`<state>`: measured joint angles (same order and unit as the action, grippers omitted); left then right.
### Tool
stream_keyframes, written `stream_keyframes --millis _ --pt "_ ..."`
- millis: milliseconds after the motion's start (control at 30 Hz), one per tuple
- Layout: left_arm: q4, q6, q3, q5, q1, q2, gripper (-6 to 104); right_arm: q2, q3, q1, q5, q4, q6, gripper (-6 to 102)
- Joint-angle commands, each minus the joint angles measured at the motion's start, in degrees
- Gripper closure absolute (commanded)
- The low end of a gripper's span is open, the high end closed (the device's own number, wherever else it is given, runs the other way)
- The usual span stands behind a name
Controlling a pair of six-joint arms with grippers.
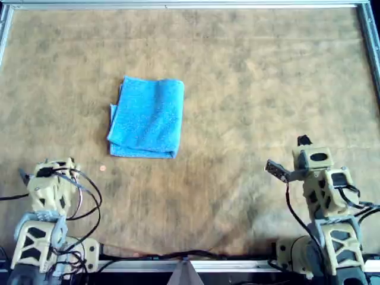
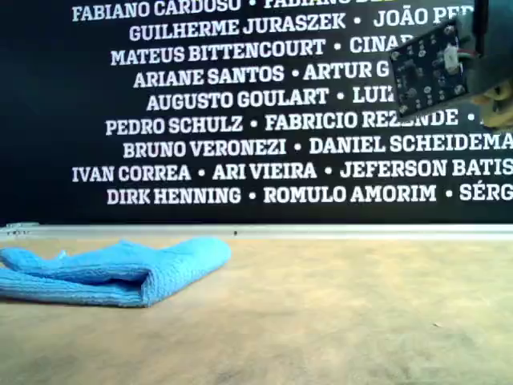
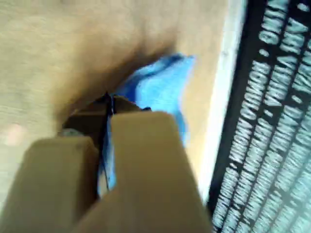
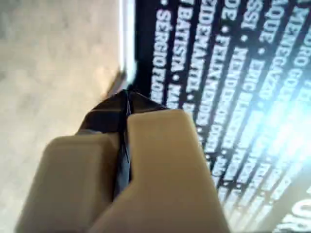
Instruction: Fold a cloth
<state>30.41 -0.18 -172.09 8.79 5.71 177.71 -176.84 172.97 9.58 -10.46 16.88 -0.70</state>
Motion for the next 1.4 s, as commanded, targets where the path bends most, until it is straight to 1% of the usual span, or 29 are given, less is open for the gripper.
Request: stream_keyframes --millis 0,100,133,200,300,400,567,700,800,833,900,967,1033,1100,1167,1233,1367 --pt "0.0 -0.3 -0.3 -0.4 -2.8 1.0 100 -2.5 1.1 -1.3 -0.3 -4.3 0.18 97" --pt "0.0 -0.3 -0.4 -0.4 -3.7 1.0 100 -2.5 1.1 -1.4 0.7 -3.4 0.09 97" --pt "0.0 -0.3 -0.4 -0.4 -4.0 1.0 100 -2.5 1.1 -1.4 0.7 -3.3 0.09 97" --pt "0.0 -0.3 -0.4 -0.4 -4.7 1.0 100 -2.5 1.1 -1.5 -0.2 -3.3 0.09 97" --pt "0.1 -0.3 -0.4 -0.4 -5.7 1.0 100 -2.5 1.1 -1.6 -0.2 -2.3 0.09 97" --pt "1.8 -0.3 -0.4 -0.4 -6.4 1.0 100 -2.5 1.1 -1.6 0.4 3.8 0.09 97" --pt "7.3 -0.4 -0.4 -0.4 -6.5 1.1 100 -2.6 1.1 -2.9 0.7 18.1 0.09 97" --pt "10.3 -0.4 -0.4 -0.4 -6.5 1.0 100 -2.6 1.1 -3.2 0.7 22.3 0.09 97" --pt "12.3 -0.4 -0.4 -0.4 -6.4 0.7 100 -2.5 1.1 -3.2 0.7 23.0 0.09 97" --pt "12.3 -0.4 -0.4 -0.4 -6.4 0.5 100 -2.5 1.1 -3.2 0.7 23.0 0.09 97" --pt "12.6 -0.4 -0.4 -0.3 -5.5 0.4 100 -2.5 1.1 -2.9 -0.1 23.0 0.09 97" --pt "12.6 -0.2 -0.4 -0.3 -5.5 0.4 100 -2.5 1.1 -2.9 -0.1 23.0 0.09 97" --pt "12.6 0.4 -0.4 0.6 -5.7 0.4 100 -2.5 1.1 -2.9 0.0 23.0 0.09 97" --pt "12.6 0.4 -0.4 0.6 -6.3 0.4 100 -2.5 1.1 -2.6 0.6 23.0 0.00 97" --pt "12.6 0.4 -0.4 0.0 -6.2 0.4 100 -2.5 1.1 -2.3 0.6 23.0 0.00 97" --pt "12.6 0.0 -0.4 -0.1 -6.2 0.4 100 -2.5 1.1 -2.3 0.6 23.0 0.00 97" --pt "12.6 -0.1 -0.4 -0.1 -6.2 0.4 100 -2.5 1.1 -2.3 0.6 23.0 0.00 97"
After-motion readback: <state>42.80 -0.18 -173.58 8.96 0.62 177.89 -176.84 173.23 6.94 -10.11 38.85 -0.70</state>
